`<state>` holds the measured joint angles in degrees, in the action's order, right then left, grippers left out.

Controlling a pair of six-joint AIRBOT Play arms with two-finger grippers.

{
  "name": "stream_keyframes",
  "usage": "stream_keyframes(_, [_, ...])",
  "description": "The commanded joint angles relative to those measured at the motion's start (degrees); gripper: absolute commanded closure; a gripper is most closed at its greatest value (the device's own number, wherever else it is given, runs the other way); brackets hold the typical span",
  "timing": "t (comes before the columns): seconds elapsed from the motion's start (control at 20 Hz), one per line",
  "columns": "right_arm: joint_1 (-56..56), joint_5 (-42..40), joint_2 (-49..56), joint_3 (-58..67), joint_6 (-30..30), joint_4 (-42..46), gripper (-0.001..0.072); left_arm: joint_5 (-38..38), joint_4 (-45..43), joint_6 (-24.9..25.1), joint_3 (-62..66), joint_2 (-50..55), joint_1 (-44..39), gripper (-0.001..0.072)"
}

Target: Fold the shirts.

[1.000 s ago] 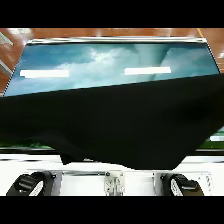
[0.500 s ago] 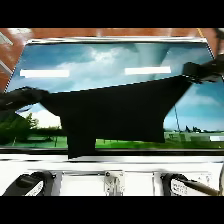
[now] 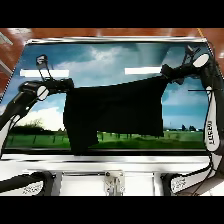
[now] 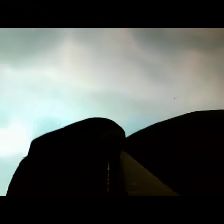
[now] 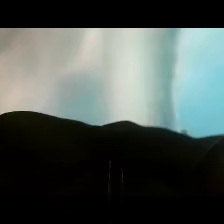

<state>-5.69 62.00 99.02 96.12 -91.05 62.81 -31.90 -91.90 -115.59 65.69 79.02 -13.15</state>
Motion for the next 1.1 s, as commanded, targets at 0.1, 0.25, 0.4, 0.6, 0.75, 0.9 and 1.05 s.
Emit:
stream_keyframes(0.1, [-0.22, 2.64, 2.27, 0.76, 1.49, -4.02, 0.0119, -16.20, 4.28, 1.07, 2.58, 5.53, 2.25, 0.0107])
stream_keyframes(0.25, [-4.15, 15.19, -2.05, 1.18, 4.11, 1.42, 0.0119, -27.32, 5.51, 13.99, 5.31, 2.21, 10.32, 0.0160])
stream_keyframes(0.4, [-8.11, 26.80, -6.60, -0.44, 6.40, 14.36, 0.0120, -36.81, 16.52, 27.65, 3.32, -1.49, 21.75, 0.0199])
stream_keyframes(0.6, [-15.74, 27.36, -13.49, -12.81, 10.71, 4.20, 0.0119, -39.87, 32.17, 35.65, -8.76, -1.66, 34.01, 0.0125])
stream_keyframes(0.75, [-17.57, 24.46, -14.67, -19.85, 12.83, -3.13, 0.0119, -33.29, 37.73, 41.09, -17.51, -0.76, 34.45, 0.0047])
stream_keyframes(0.9, [-16.11, 20.94, -14.64, -21.62, 12.70, -3.87, 0.0119, -31.04, 45.35, 49.11, -20.37, 2.16, 31.69, 0.0050])
stream_keyframes(1.05, [-15.17, 19.52, -14.67, -21.62, 12.55, -4.24, 0.0119, -29.68, 50.03, 51.91, -20.33, 5.68, 29.03, 0.0051])
